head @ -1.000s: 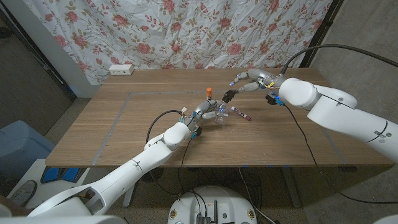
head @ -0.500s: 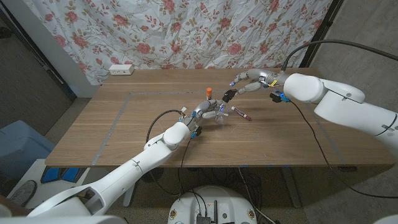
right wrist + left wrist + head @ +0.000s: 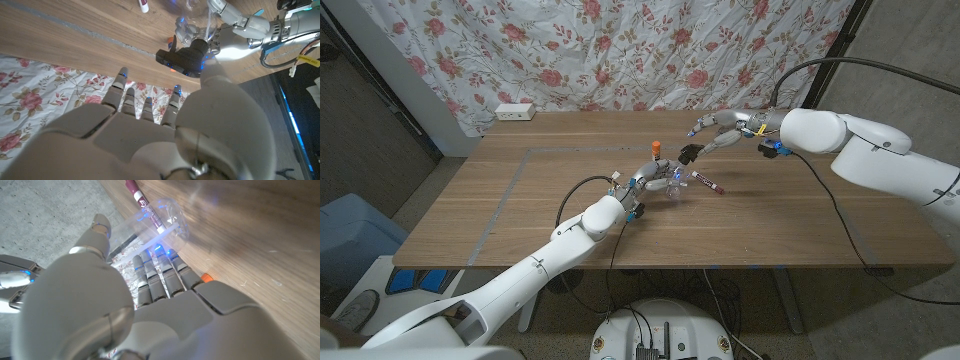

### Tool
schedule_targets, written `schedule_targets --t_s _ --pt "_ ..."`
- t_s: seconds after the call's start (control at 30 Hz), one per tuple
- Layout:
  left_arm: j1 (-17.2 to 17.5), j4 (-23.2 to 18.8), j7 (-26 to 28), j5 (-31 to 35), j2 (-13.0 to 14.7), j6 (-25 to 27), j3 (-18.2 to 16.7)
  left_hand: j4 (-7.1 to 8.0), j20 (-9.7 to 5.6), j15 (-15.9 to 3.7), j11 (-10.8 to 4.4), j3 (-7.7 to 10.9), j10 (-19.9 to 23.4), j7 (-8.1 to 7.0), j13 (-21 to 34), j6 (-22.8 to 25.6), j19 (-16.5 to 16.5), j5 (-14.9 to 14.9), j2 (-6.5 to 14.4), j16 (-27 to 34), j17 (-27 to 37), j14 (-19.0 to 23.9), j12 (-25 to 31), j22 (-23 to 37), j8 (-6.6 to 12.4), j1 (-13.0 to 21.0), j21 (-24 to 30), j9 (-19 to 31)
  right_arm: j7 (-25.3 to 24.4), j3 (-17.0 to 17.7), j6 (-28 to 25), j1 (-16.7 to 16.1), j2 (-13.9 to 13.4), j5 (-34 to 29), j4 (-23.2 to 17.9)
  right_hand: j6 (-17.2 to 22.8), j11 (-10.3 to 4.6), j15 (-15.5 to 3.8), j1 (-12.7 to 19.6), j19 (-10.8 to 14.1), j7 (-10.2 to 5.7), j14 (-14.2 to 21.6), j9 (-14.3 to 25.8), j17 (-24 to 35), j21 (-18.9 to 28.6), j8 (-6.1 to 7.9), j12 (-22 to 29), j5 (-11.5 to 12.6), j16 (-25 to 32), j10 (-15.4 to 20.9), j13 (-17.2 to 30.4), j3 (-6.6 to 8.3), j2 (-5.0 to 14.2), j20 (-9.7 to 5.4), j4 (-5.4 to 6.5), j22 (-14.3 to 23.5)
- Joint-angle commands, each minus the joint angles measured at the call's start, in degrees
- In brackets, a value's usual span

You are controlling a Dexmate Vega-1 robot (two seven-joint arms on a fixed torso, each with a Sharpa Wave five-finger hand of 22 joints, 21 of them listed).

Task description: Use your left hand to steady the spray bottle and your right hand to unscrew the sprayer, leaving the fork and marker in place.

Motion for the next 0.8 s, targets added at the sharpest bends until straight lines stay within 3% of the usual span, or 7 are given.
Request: schedule_targets --t_s 0.03,0.3,0.8 --pt "0.3 -0.6 -0.1 0.0 0.3 0.4 -0.1 2.01 -1.46 -5.03 -2.18 2.32 2.8 0.89 0.1 3.9 0.4 0.3 7.6 0.2 0.2 0.6 0.2 0.2 0.41 -6.9 0.1 0.2 6.5 -0.5 7.3 2.6 1.8 -3.1 4.6 -1.4 0.65 0.55 -2.2 -0.4 0.07 -0.8 0.4 0.0 0.0 0.27 0.1 -0.2 -0.4 -1.1 0.3 -0.85 -0.63 0.07 0.46 0.2" --pt "0.6 -1.0 0.4 0.2 0.4 0.7 -0.2 2.07 -1.46 -4.97 -2.05 2.38 3.0 0.84 0.1 3.9 0.4 0.3 7.6 0.1 0.2 0.6 0.2 0.2 0.36 -7.0 0.1 0.3 6.9 -0.1 11.3 2.3 3.3 -3.6 7.4 -2.7 1.37 1.18 -6.1 -1.2 0.72 -1.9 0.8 -0.2 0.0 0.91 0.3 -0.3 -0.7 -2.2 0.3 -2.0 -1.25 0.09 1.34 0.2" --pt "0.6 -1.2 0.3 0.2 0.6 0.8 -0.3 2.04 -1.46 -5.01 -2.12 2.4 2.9 0.8 0.2 3.9 0.5 0.2 7.6 0.1 0.3 0.6 0.1 0.2 0.35 -7.1 0.1 0.3 6.1 -0.2 14.0 1.7 5.8 -5.8 10.0 -3.7 2.17 1.06 -6.4 -1.6 1.44 -2.6 1.4 -0.5 0.0 1.34 0.0 0.2 -0.9 -4.4 0.3 -2.0 -1.72 0.07 0.62 0.3"
